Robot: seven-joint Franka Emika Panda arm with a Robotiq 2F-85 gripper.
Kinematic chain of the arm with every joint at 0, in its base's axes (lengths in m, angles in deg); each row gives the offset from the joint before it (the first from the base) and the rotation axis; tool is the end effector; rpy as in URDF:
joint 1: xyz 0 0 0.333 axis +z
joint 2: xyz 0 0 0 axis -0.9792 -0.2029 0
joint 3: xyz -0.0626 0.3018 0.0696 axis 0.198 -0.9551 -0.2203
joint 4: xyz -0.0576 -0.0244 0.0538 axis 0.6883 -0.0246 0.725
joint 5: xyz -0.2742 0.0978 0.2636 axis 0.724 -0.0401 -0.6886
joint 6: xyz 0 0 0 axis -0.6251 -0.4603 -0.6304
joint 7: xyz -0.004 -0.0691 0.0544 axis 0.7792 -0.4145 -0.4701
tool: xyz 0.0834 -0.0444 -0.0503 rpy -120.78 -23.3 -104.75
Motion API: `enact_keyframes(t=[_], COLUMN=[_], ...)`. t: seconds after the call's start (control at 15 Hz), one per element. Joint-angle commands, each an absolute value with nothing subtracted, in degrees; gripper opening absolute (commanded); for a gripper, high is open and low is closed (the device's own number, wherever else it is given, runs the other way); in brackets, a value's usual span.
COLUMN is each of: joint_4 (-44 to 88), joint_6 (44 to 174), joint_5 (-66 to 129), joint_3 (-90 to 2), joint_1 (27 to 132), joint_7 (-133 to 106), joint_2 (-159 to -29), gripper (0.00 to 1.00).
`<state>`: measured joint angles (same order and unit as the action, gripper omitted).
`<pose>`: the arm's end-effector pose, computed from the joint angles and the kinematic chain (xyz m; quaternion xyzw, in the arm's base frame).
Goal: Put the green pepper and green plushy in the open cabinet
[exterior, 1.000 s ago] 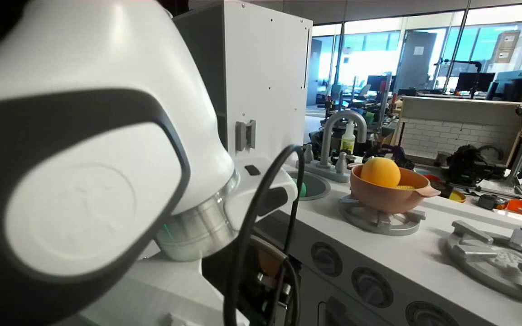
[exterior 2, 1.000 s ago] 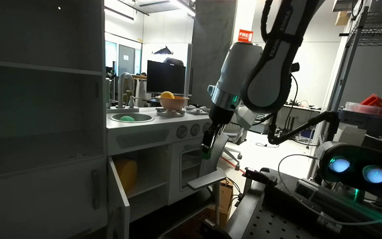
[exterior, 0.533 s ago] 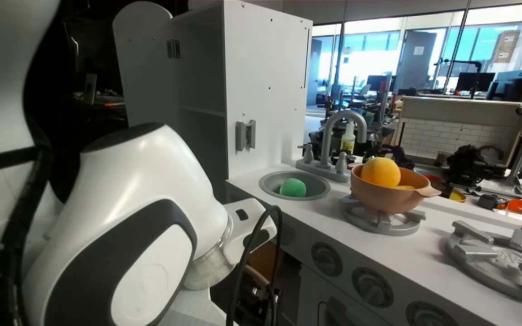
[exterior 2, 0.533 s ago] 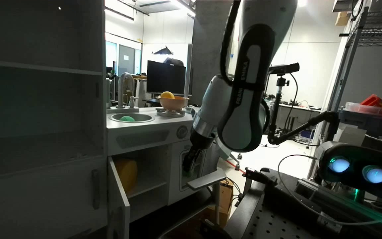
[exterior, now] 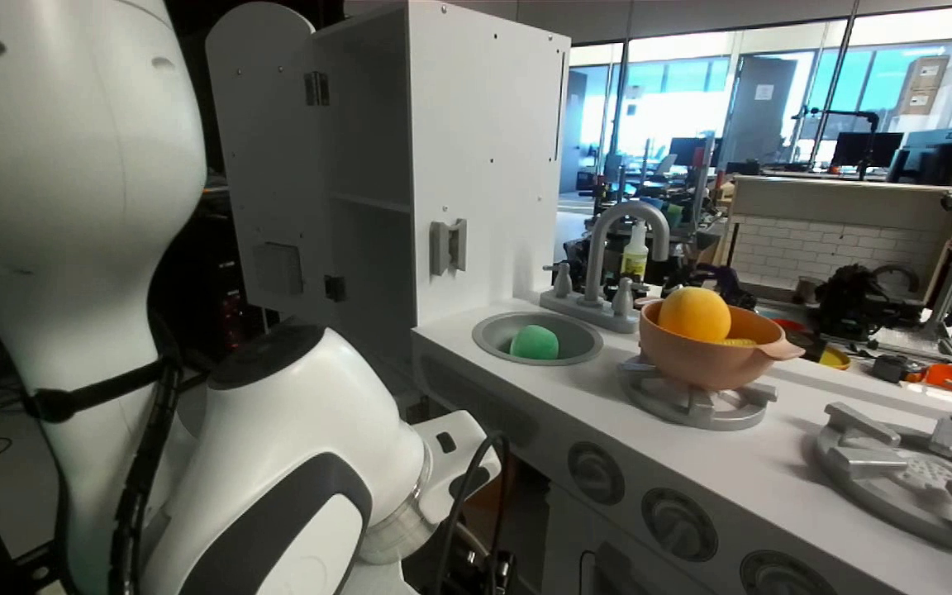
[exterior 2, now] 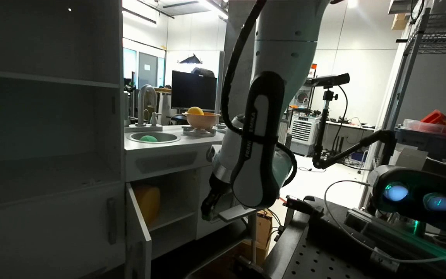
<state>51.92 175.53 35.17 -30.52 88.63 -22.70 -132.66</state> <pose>0.5334 -0.0650 0.0183 0.9652 0.1232 0.1961 0.1216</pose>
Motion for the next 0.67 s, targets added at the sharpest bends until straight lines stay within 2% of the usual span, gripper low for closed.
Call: enact_keyframes(t=[0.0,0.6], joint_4=[48.5,38.0], joint_6=[181.4,180.6], joint_5=[32.4,30.2], joint_3=[-31.7,-33.8], joint_1=[88.1,88.5], joint_7=[-24.7,-23.8], joint_2=[-135.5,-138.5], gripper=[0.25,0.25])
